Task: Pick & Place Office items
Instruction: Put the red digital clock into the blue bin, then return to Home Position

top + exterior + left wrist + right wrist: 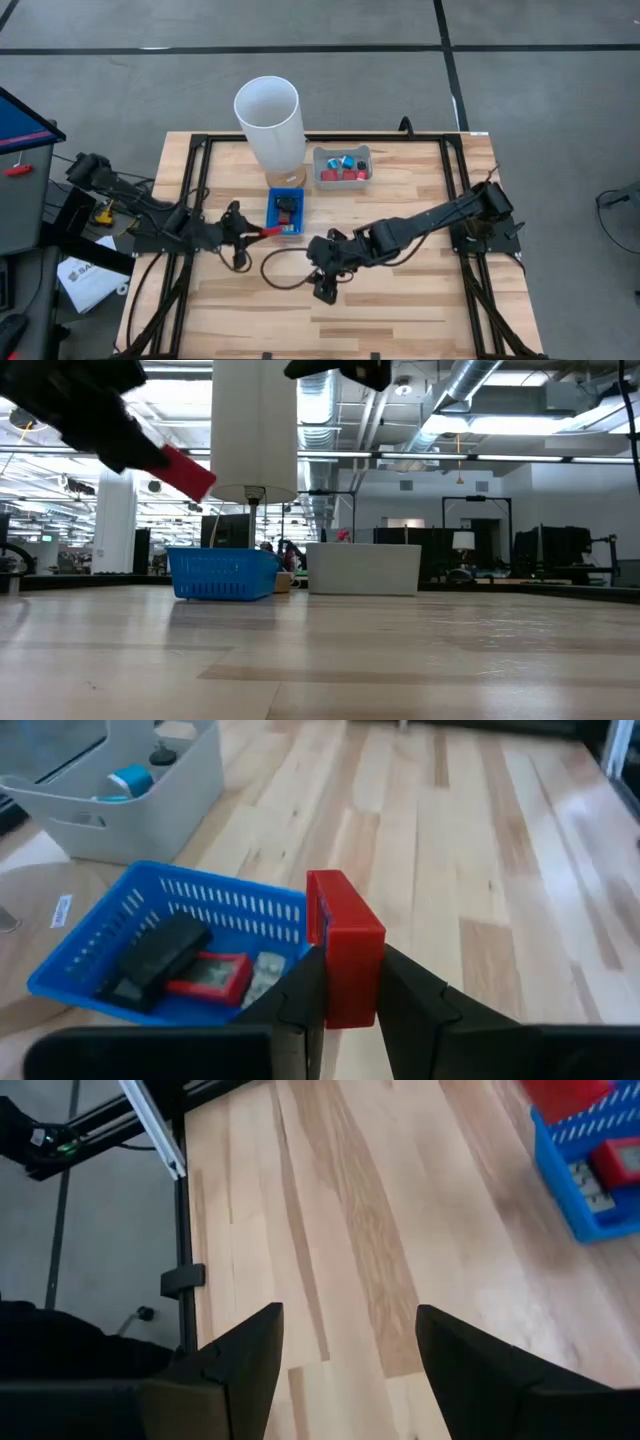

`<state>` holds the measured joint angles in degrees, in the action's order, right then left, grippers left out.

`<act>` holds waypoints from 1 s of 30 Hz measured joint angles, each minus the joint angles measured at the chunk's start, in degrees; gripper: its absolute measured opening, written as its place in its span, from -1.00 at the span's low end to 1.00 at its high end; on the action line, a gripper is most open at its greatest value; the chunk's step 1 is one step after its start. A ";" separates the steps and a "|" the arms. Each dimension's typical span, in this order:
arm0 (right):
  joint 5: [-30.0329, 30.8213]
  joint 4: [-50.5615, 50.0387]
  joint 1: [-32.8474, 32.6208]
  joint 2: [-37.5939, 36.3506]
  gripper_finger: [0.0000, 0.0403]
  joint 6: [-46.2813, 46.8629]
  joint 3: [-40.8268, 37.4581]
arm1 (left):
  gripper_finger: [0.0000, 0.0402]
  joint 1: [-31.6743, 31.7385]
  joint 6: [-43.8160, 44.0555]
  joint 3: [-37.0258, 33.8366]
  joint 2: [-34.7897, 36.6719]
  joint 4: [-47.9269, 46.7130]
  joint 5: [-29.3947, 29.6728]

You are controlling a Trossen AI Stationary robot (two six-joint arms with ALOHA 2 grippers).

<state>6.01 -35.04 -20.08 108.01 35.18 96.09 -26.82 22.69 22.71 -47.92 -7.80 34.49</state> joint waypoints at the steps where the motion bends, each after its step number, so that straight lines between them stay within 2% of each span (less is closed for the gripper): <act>1: 0.63 -0.35 -0.42 0.00 0.10 0.74 0.00 | -0.67 1.57 -0.65 -0.76 0.00 2.13 -1.28; 6: 4.77 -1.94 -2.80 0.00 0.10 4.71 0.00 | -0.67 10.65 -2.53 -4.11 -0.23 7.88 -11.71; 13: 10.96 -3.96 -5.60 0.02 0.10 9.68 0.00 | -0.67 19.06 -8.87 -5.37 -0.22 8.98 -15.21; 20: 14.84 -4.54 -6.99 0.02 0.10 12.08 0.00 | -0.56 24.38 -13.32 -5.37 -0.22 8.91 -26.81; 30: 18.64 -6.17 -7.76 -0.04 0.10 14.79 0.00 | -0.30 27.33 -15.45 -5.37 -0.22 13.24 -27.35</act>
<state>24.65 -41.22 -27.84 107.96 49.98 96.09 0.51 7.24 17.34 -48.14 5.44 7.14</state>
